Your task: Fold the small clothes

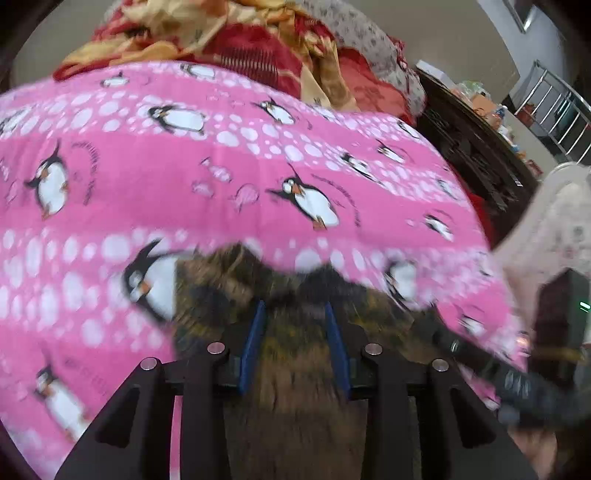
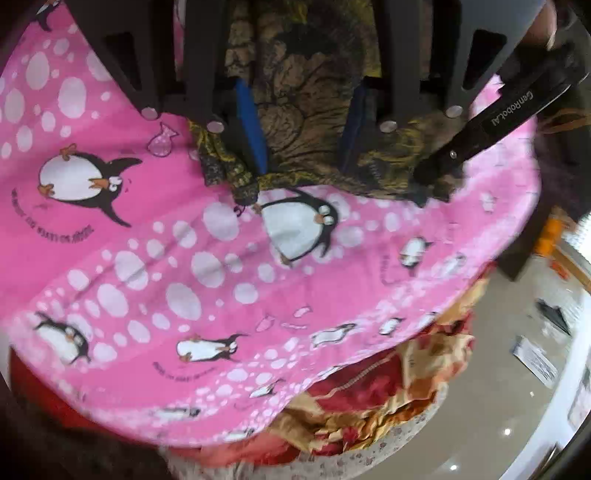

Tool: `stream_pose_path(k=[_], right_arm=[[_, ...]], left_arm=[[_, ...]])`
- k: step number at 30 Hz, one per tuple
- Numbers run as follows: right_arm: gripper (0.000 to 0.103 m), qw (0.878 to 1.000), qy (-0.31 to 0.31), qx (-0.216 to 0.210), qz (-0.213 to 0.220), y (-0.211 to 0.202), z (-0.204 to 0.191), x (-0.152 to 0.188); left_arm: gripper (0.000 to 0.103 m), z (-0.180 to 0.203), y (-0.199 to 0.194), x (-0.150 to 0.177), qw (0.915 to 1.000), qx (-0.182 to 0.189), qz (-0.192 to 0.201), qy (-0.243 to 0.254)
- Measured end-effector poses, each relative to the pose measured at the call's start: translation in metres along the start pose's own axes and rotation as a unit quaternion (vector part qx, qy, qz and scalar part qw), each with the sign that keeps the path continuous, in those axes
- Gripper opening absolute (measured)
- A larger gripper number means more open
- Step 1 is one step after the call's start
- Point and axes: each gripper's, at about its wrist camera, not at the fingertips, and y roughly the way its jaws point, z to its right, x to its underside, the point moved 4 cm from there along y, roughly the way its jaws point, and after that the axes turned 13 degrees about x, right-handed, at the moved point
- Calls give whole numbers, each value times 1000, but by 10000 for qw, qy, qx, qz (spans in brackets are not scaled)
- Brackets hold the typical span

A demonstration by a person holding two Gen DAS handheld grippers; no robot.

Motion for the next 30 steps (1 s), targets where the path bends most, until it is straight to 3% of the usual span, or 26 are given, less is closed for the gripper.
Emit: stream_pose_path(k=[1, 2, 3, 5, 6, 8, 10, 12, 16, 19, 20, 24, 26, 28, 30], right_arm=[[43, 9998, 121, -134, 12, -18, 9, -3], [47, 9992, 185, -284, 225, -36, 16, -5], [62, 9974, 191, -444, 530, -56, 25, -6], [85, 9931, 100, -425, 1088, -89, 46, -1], [87, 9913, 94, -426, 1243, -97, 57, 6], [87, 9928, 136, -726, 939, -88, 71, 23], [86, 9920, 130, -1195, 394, -65, 76, 43], [86, 9899, -64, -1416, 38, -46, 72, 57], [86, 9770, -502, -2069, -146, -28, 52, 56], [86, 9747, -863, -2056, -170, -13, 37, 42], [81, 9744, -922, -2047, -128, -10, 33, 37], [46, 9732, -895, -2116, -132, 3, 35, 25], [36, 9668, -932, -2379, -100, 0, 35, 26], [36, 9624, -1009, -2523, -32, -3, 36, 30], [31, 9657, -919, -2425, -109, 2, 39, 30]], left_arm=[[17, 0, -20, 3, 9999, 149, 12, -33], [33, 0, -32, 7, 9998, 206, 56, -6], [54, -2, -49, 16, 9994, 290, 163, 101], [63, -10, -67, 39, 9984, 368, 339, 249], [63, -17, -66, 55, 9981, 537, 221, 194], [63, -29, -48, 85, 9946, 966, -316, -197], [65, -22, -55, 98, 9931, 1157, 130, 151], [66, -17, -53, 105, 9900, 1403, 37, 171], [71, -12, -50, 99, 9837, 1789, -181, 50], [71, -18, -49, 92, 9796, 2005, -87, -68], [71, -19, -48, 92, 9797, 2005, -28, -22], [71, -10, -45, 103, 9822, 1807, 166, 489], [71, -12, -47, 102, 9814, 1858, 183, 443], [71, -13, -49, 101, 9798, 1948, 205, 402], [71, -14, -50, 102, 9782, 2032, 182, 383]])
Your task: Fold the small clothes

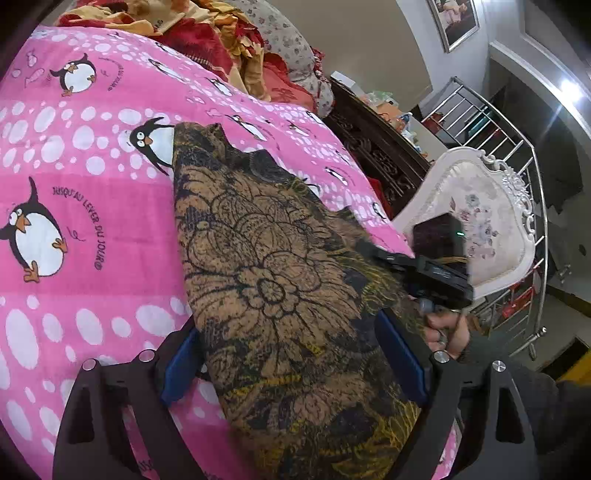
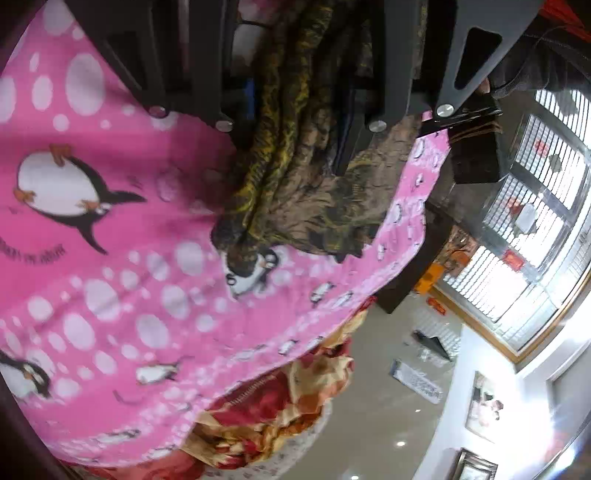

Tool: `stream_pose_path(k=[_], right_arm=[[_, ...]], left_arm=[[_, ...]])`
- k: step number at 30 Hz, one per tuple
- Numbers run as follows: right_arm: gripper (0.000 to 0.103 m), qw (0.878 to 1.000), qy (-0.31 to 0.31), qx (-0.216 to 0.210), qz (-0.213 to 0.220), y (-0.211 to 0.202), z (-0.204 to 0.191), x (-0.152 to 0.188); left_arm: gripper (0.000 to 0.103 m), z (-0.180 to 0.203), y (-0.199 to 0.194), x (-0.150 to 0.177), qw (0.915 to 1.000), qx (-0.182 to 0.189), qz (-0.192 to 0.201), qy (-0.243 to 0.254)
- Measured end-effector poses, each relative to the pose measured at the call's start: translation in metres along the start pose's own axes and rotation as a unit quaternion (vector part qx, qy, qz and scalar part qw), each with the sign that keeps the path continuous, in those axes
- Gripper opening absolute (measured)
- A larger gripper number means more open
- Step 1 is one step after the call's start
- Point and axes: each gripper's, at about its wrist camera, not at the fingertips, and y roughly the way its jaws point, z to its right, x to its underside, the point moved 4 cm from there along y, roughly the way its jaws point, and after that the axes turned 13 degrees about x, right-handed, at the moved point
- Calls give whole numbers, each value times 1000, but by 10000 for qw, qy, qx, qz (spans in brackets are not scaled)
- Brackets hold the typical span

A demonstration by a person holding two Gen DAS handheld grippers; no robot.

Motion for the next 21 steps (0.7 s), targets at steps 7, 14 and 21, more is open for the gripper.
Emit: stream_pose_path(k=[7, 14, 21], right_arm=[[29, 9996, 229, 25, -161, 7, 10, 1], [24, 9986, 105, 462, -218, 4, 0, 3], [18, 9988, -131, 444, 187, -4, -69, -10]], left_arm=[[10, -32, -13, -9, 9941, 159, 371, -1008], [0, -38, -18, -7, 9878, 12, 576, -1448], [0, -25, -74, -17, 9919, 39, 763, -1020]])
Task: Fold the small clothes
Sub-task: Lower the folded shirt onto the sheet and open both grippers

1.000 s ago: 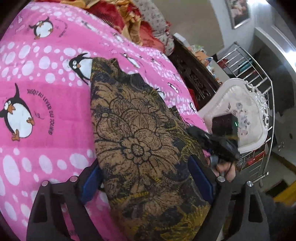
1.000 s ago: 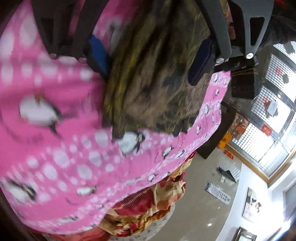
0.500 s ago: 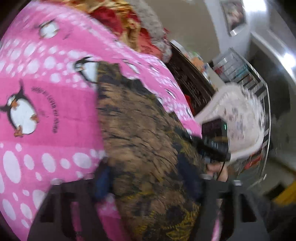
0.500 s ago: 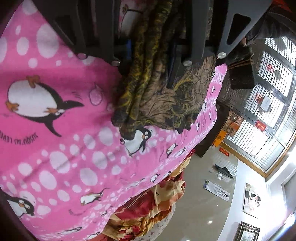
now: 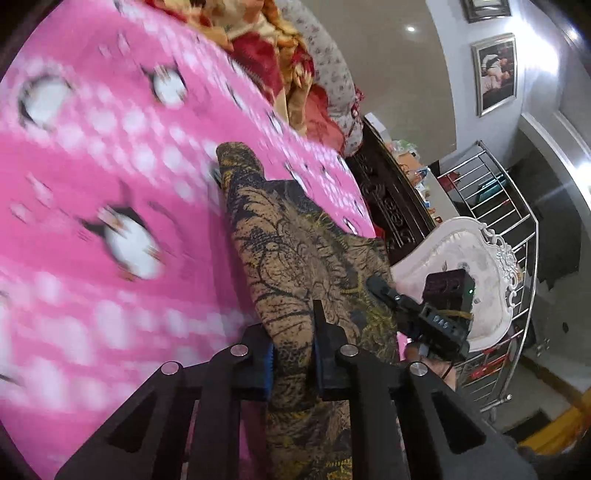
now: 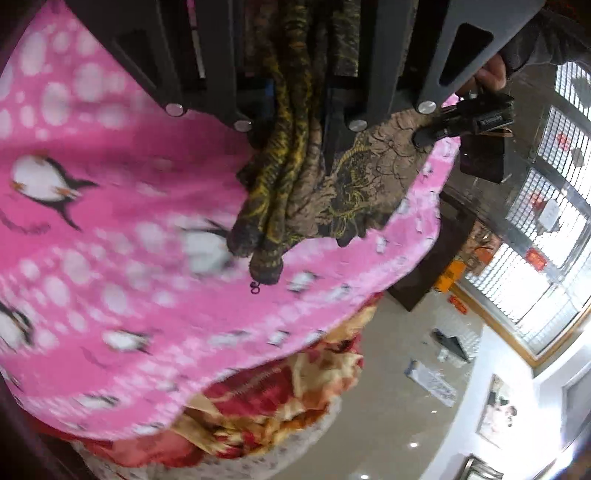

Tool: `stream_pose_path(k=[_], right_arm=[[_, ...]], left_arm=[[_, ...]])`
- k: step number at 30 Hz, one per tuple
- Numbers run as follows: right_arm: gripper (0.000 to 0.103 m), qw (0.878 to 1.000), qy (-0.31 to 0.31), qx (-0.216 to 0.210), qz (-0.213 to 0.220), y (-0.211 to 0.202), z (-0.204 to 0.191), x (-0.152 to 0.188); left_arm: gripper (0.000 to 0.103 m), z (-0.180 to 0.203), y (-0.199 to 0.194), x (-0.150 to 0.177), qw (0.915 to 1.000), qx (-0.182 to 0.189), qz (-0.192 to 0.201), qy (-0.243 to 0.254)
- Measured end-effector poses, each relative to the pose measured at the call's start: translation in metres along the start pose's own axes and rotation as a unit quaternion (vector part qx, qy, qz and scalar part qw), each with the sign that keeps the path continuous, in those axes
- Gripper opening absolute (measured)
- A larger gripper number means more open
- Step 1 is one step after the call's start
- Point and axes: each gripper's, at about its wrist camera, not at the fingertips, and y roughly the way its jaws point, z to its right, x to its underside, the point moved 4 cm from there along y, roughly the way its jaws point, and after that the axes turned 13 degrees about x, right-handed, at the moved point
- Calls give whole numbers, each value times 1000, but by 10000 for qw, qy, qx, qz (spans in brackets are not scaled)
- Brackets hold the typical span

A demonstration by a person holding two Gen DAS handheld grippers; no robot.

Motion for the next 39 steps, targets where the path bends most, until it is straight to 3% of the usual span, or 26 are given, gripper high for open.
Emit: stream_pose_path(k=[5, 10, 12, 14, 15, 16, 20, 23, 25, 28, 30, 31, 33, 34, 35, 36, 37, 39], right_arm=[[18, 9985, -280, -450, -136, 37, -68, -8], [18, 9954, -477, -822, -74, 71, -125, -11], [20, 9970, -465, -611, -105, 89, -123, -10], [28, 9985, -240, 13, -490, 123, -105, -4], [26, 9972, -81, 162, -719, 134, -97, 0], [26, 9978, 85, 48, -657, 133, -94, 0], [30, 9988, 154, 47, -457, 102, -97, -8], [32, 9993, -194, 222, -236, 64, -106, -8], [32, 9979, -578, 279, -86, 38, -124, -3], [32, 9859, -1545, 594, 259, 21, -167, 13], [32, 9730, -2154, 788, 242, 31, -195, 23], [29, 9640, -2424, 1088, 117, 46, -203, 31], [13, 9521, -2439, 1772, -510, 84, -186, 42], [13, 9481, -2188, 2087, -979, 105, -164, 47], [14, 9598, -1908, 1890, -821, 103, -157, 44], [14, 9638, -1750, 1827, -838, 100, -154, 41], [13, 9629, -1711, 1910, -844, 94, -157, 40], [13, 9486, -2195, 2196, -611, 73, -177, 42]], left_arm=[[0, -17, -72, -32, 9979, -519, 145, 363], [0, -36, -107, -58, 9949, -811, 156, 584], [1, -65, -96, -60, 9940, -1011, 24, 409], [4, -97, -86, -54, 9907, -1354, -154, 7], [5, -101, -85, -51, 9914, -1303, -61, -57], [6, -99, -88, -50, 9919, -1270, 81, -17], [8, -90, -100, -46, 9900, -1410, 95, 43], [8, -61, -124, -40, 9845, -1638, 302, 550], [8, -35, -127, -34, 9858, -1442, 350, 788], [8, -13, -112, -13, 9826, -1439, 249, 1146], [8, -16, -94, 2, 9815, -1517, 34, 1169], [8, -23, -84, 9, 9800, -1673, -65, 1075], [8, -35, -72, 19, 9769, -1861, -144, 1045], [8, -35, -73, 23, 9769, -1840, -61, 1089], [8, -33, -75, 24, 9768, -1843, -23, 1087], [8, -30, -79, 24, 9772, -1864, -39, 1014], [8, -25, -85, 25, 9770, -1891, -20, 984], [8, -10, -96, 31, 9749, -1891, -20, 1175]])
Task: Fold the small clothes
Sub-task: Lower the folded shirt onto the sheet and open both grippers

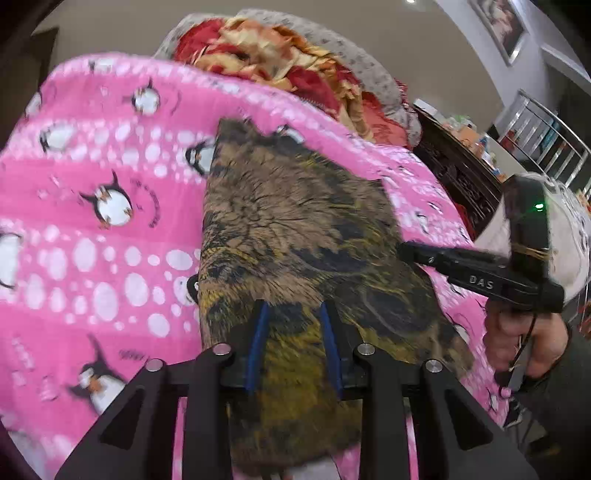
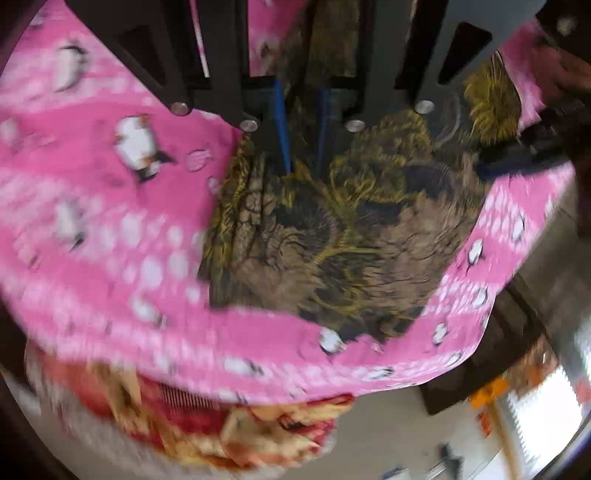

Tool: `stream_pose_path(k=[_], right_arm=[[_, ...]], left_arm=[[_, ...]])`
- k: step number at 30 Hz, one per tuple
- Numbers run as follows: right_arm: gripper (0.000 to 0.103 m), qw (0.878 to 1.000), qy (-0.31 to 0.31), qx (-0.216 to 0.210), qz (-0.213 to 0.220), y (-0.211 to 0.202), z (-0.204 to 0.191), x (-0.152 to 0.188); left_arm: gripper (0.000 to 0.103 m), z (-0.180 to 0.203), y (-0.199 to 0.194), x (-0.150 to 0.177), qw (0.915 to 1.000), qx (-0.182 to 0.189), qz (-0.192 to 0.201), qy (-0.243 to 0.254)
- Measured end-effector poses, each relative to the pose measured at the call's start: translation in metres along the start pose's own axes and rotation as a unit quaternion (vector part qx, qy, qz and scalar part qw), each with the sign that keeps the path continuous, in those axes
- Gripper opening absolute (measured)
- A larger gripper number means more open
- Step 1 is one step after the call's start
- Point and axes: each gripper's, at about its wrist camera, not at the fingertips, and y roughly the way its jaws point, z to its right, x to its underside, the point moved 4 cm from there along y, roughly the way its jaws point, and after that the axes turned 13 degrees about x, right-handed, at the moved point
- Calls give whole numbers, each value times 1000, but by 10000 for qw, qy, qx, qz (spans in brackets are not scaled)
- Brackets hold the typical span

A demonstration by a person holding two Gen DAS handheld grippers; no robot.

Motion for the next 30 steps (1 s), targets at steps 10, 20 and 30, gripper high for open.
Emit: stream_pose_path(k=[10, 20, 30], right_arm=[[31, 9986, 308, -351, -230, -19, -18, 74], [48, 9974, -310, 310, 574, -43, -57, 117], [49, 9944, -486, 485, 804, -42, -60, 123]], left_arm=[[8, -7, 0, 48, 9996, 272, 0, -13], [8, -12, -3, 50, 9985, 509, 144, -109], [9, -23, -5, 50, 9942, 936, 286, -449]])
